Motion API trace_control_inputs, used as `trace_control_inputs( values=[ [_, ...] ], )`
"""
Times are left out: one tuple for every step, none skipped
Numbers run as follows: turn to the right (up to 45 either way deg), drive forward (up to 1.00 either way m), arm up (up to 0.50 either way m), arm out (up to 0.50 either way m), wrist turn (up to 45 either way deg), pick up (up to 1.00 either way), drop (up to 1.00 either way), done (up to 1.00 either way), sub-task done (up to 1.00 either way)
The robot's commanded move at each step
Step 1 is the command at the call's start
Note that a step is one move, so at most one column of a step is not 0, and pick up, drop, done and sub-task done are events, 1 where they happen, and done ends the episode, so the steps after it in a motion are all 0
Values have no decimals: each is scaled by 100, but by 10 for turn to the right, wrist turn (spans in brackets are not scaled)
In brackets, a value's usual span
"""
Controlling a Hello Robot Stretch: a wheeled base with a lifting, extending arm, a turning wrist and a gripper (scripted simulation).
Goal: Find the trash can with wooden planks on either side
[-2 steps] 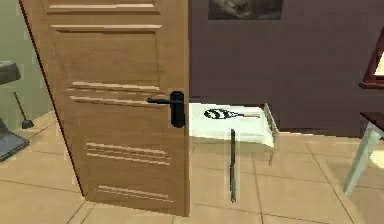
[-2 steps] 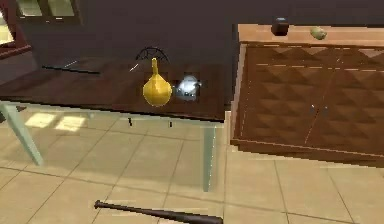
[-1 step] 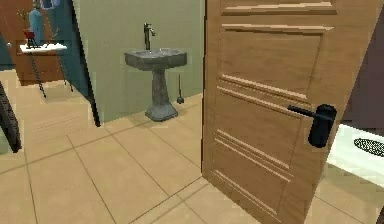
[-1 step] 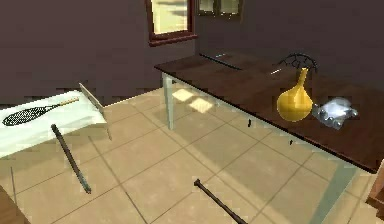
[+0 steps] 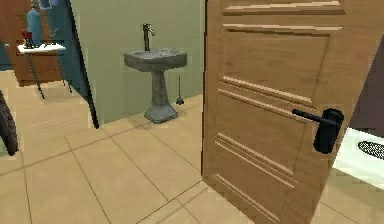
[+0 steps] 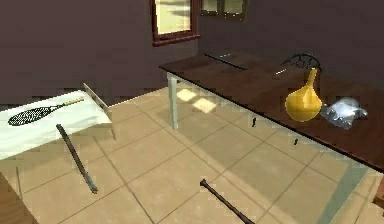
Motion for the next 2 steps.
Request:
trace_control_inputs(
  values=[
    [-210, 0, 0, 0, 0, 0, 0, 0, 0],
    [-30, 0, 0, 0, 0, 0, 0, 0, 0]
  ],
)
